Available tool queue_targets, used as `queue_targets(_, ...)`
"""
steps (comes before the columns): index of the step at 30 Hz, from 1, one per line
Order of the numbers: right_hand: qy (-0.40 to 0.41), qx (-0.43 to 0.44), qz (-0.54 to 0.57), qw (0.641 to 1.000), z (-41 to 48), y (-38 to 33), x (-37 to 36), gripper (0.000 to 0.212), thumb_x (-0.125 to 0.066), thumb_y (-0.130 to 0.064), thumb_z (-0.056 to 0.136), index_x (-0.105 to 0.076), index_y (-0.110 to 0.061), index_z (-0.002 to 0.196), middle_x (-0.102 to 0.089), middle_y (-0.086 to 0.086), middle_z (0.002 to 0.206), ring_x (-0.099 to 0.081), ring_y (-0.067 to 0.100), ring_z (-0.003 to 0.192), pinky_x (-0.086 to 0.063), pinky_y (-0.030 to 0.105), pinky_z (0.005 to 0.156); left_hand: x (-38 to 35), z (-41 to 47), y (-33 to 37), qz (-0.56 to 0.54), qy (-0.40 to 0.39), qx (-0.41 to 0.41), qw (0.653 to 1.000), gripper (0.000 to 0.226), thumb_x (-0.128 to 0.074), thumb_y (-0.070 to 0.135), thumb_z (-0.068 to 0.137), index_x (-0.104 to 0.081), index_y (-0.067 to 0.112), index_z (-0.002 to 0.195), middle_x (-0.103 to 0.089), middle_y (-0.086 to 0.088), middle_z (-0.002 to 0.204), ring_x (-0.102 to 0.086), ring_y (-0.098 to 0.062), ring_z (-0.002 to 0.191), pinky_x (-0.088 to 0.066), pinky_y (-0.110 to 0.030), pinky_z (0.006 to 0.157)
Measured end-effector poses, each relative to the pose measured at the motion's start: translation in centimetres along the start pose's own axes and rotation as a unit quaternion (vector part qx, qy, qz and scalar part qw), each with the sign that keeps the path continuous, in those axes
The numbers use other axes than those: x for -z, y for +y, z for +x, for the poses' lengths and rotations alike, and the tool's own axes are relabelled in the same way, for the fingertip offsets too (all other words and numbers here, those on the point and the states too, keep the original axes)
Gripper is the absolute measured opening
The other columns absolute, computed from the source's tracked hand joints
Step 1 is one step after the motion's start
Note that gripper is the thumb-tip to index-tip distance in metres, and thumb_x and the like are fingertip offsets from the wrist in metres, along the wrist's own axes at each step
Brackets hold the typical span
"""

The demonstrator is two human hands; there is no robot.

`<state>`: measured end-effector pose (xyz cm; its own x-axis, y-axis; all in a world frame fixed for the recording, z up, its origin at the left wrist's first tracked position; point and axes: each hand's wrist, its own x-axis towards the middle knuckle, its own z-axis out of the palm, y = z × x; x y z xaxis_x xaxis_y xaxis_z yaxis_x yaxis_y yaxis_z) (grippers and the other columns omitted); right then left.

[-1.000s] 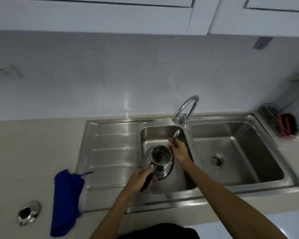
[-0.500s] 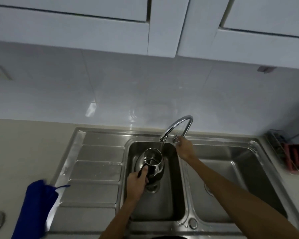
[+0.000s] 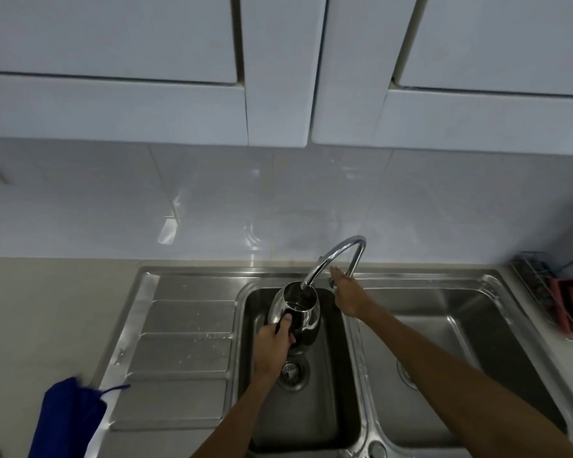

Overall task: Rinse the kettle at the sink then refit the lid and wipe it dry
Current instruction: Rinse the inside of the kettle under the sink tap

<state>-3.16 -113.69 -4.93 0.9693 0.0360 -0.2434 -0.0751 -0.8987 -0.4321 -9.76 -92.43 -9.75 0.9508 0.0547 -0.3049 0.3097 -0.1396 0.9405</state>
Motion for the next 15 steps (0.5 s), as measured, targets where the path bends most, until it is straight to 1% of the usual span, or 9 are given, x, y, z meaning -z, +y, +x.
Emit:
queue_targets(2, -0.013, -0.002, 0.004, 1.000, 0.4, 0.1, 0.1, 0.072, -0.044, 0.010, 0.091, -0.015, 0.000, 0.156, -0.018, 0.022, 0.163, -0.020, 0.035, 0.152, -0.020, 0.041, 0.125, -0.1, 0.1, 0.4, -0.008, -0.005, 0.003, 1.000, 0.052, -0.058, 0.034, 0.099, -0.061, 0.016, 0.051, -0.056, -0.001, 0.046, -0.048, -0.012, 0.042, -0.038, -0.029, 0.052)
queue_targets(4, -0.028, -0.003, 0.009, 1.000, 1.0, 0.3, 0.3, 0.078, -0.044, 0.012, 0.087, -0.011, -0.002, 0.157, -0.018, 0.021, 0.164, -0.027, 0.037, 0.149, -0.026, 0.045, 0.123, 0.0, 0.2, 0.7, -0.013, -0.007, 0.002, 1.000, 0.051, -0.058, 0.033, 0.099, -0.060, 0.015, 0.051, -0.055, -0.004, 0.048, -0.046, -0.012, 0.041, -0.036, -0.027, 0.048)
queue_targets(6, -0.033, 0.003, 0.017, 0.999, 1.9, 0.3, 0.5, 0.083, -0.045, 0.014, 0.085, -0.010, -0.005, 0.157, -0.024, 0.021, 0.161, -0.034, 0.040, 0.144, -0.034, 0.048, 0.118, 0.2, 0.4, 0.7, -0.016, -0.011, -0.001, 1.000, 0.052, -0.058, 0.033, 0.099, -0.060, 0.016, 0.049, -0.054, -0.007, 0.048, -0.045, -0.014, 0.041, -0.035, -0.026, 0.047)
queue_targets(7, -0.030, 0.005, 0.024, 0.999, 2.2, 0.0, 0.7, 0.083, -0.046, 0.015, 0.084, -0.012, -0.005, 0.157, -0.029, 0.022, 0.158, -0.039, 0.042, 0.140, -0.038, 0.049, 0.114, 0.4, 0.5, 0.7, -0.016, -0.013, -0.003, 1.000, 0.053, -0.058, 0.033, 0.099, -0.060, 0.017, 0.048, -0.053, -0.007, 0.048, -0.045, -0.014, 0.041, -0.035, -0.026, 0.047)
queue_targets(9, -0.023, 0.001, 0.042, 0.999, 2.8, -0.2, 1.1, 0.077, -0.047, 0.017, 0.085, -0.021, -0.005, 0.154, -0.039, 0.024, 0.151, -0.048, 0.043, 0.131, -0.044, 0.047, 0.106, 0.7, 0.7, 0.8, -0.008, -0.017, -0.005, 1.000, 0.055, -0.057, 0.032, 0.099, -0.059, 0.018, 0.046, -0.052, -0.005, 0.046, -0.045, -0.014, 0.040, -0.035, -0.026, 0.047)
queue_targets(11, -0.019, -0.010, 0.048, 0.999, 3.5, -0.3, 1.2, 0.068, -0.046, 0.015, 0.088, -0.028, -0.006, 0.149, -0.052, 0.024, 0.138, -0.057, 0.042, 0.122, -0.047, 0.041, 0.097, 1.1, 1.0, 1.1, -0.005, -0.020, -0.012, 1.000, 0.056, -0.057, 0.031, 0.100, -0.059, 0.019, 0.045, -0.052, -0.005, 0.046, -0.045, -0.014, 0.040, -0.035, -0.025, 0.047)
queue_targets(13, -0.018, -0.015, 0.050, 0.998, 3.8, -0.5, 1.3, 0.061, -0.046, 0.011, 0.091, -0.031, -0.006, 0.147, -0.059, 0.025, 0.127, -0.061, 0.041, 0.115, -0.046, 0.035, 0.089, 1.5, 1.2, 1.4, -0.003, -0.028, -0.018, 0.999, 0.055, -0.056, 0.029, 0.101, -0.060, 0.019, 0.047, -0.053, -0.006, 0.047, -0.046, -0.013, 0.041, -0.036, -0.023, 0.047)
queue_targets(14, -0.019, -0.016, 0.057, 0.998, 3.9, -0.6, 1.3, 0.059, -0.046, 0.009, 0.092, -0.031, -0.005, 0.148, -0.060, 0.025, 0.126, -0.061, 0.041, 0.114, -0.044, 0.033, 0.087, 1.7, 1.3, 1.5, -0.004, -0.032, -0.018, 0.999, 0.054, -0.055, 0.028, 0.101, -0.060, 0.019, 0.048, -0.053, -0.005, 0.048, -0.047, -0.013, 0.041, -0.036, -0.022, 0.047)
queue_targets(15, -0.020, -0.018, 0.064, 0.998, 3.9, -0.7, 1.3, 0.059, -0.045, 0.008, 0.093, -0.030, -0.004, 0.148, -0.060, 0.025, 0.129, -0.060, 0.040, 0.117, -0.044, 0.032, 0.089, 1.8, 1.5, 1.5, -0.006, -0.036, -0.016, 0.999, 0.052, -0.055, 0.028, 0.101, -0.060, 0.018, 0.050, -0.053, -0.005, 0.048, -0.046, -0.012, 0.041, -0.036, -0.022, 0.047)
